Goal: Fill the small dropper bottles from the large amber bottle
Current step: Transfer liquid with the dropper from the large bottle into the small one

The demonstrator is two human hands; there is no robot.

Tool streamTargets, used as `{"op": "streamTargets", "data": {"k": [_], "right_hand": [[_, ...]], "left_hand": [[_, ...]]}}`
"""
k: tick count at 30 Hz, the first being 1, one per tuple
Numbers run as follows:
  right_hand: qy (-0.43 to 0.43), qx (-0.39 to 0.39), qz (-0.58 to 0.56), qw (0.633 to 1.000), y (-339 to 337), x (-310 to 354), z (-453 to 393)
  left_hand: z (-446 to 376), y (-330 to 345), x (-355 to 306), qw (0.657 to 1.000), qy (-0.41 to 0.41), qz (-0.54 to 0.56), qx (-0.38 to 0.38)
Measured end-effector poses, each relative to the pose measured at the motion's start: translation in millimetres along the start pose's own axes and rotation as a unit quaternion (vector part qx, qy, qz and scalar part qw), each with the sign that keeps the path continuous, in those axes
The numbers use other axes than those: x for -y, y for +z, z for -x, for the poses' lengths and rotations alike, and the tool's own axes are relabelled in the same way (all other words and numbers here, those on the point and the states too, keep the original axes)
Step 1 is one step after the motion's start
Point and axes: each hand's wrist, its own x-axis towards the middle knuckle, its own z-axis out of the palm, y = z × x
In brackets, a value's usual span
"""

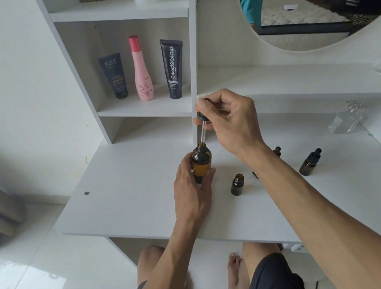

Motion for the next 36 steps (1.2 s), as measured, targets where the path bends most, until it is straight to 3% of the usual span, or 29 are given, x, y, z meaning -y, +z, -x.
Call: {"op": "streamTargets", "data": {"k": [36], "right_hand": [[0.024,0.026,0.027,0.999,4,-32,14]], "left_hand": [[-2,1,4,1.0,0.019,-0.022,-0.008]]}}
